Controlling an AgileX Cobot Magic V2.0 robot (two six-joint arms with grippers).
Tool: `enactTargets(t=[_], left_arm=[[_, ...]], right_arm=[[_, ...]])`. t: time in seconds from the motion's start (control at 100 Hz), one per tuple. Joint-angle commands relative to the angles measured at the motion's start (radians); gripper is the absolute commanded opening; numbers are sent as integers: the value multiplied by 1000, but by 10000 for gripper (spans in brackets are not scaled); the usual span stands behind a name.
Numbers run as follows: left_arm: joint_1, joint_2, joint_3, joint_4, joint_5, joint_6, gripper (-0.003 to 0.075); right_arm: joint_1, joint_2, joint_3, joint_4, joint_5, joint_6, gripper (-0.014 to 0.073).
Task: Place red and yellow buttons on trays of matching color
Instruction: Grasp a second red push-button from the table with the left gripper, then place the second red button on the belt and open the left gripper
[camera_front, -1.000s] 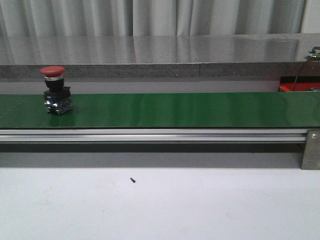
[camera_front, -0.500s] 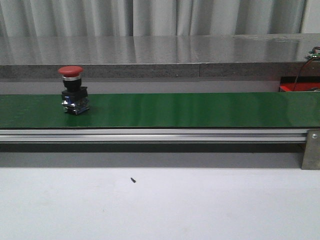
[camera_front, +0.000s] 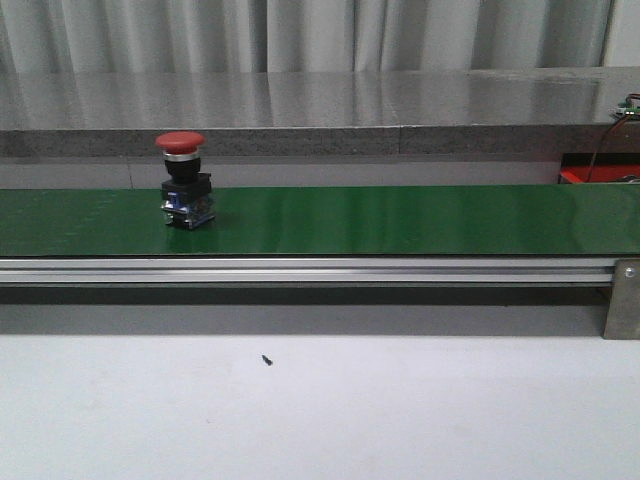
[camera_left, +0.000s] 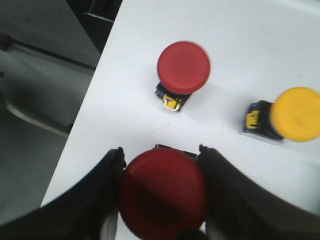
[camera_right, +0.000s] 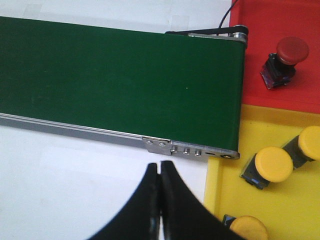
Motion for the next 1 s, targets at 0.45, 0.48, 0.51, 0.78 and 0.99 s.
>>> enactTargets(t=[0.45,0.48,0.51,0.78,0.99], left_arm=[[-177,-281,-26,-80,242,-5,188],[-190,-286,-20,-80,253,-5,188],[-204,-290,-9,-80,265,-5,188],[-310,-331,129,-78,232,-5,188],[-366,-361,203,-57,224,-3,188]], right_arm=[[-1,-16,-33,21,-45,-1,-68],[-1,-16,-33,21,-45,-1,-68],[-1,-16,-33,21,-45,-1,-68],[-1,-16,-33,21,-45,-1,-68],[-1,-16,-33,21,-45,-1,-68]])
